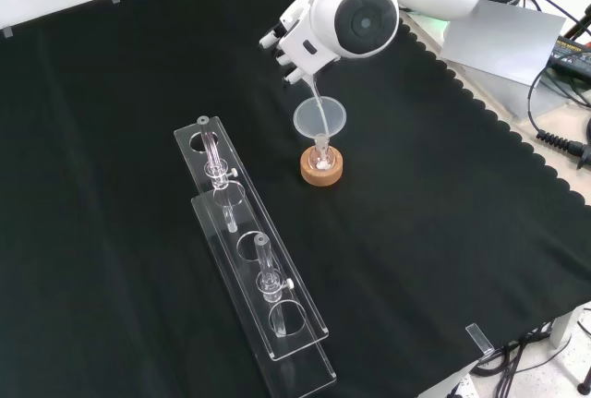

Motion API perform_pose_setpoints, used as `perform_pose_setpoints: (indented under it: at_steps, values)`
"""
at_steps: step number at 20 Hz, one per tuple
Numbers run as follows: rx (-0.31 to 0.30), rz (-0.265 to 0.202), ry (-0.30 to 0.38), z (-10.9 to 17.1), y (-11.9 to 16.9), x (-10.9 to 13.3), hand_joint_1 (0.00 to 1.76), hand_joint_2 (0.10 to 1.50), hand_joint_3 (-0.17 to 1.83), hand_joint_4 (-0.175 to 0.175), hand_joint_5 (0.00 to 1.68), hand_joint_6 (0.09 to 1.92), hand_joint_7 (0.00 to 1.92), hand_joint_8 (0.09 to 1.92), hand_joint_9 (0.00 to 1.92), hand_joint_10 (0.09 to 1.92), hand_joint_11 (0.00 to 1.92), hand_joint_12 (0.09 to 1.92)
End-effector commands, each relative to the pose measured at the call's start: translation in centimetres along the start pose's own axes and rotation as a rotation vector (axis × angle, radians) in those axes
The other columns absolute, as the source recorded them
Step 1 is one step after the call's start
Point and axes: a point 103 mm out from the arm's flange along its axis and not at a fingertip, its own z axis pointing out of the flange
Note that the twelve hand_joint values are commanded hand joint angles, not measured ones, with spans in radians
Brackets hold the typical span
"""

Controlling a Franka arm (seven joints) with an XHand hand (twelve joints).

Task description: Pour all the NaCl from the weighing funnel into the round-bottom flask.

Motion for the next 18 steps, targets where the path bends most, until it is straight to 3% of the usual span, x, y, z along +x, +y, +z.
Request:
perform_pose_setpoints:
  at_steps: [1,18]
  values:
    - [0.004,0.004,-0.029,-0.2,0.0,0.1,1.11,0.78,0.46,0.156,1.22,0.69,1.17,0.45,1.38,0.16,0.97,0.99]
    - [0.008,0.001,-0.125,-1.7,0.0,0.1,1.11,0.78,0.46,0.156,1.22,0.68,1.16,0.44,1.38,0.15,0.97,0.98]
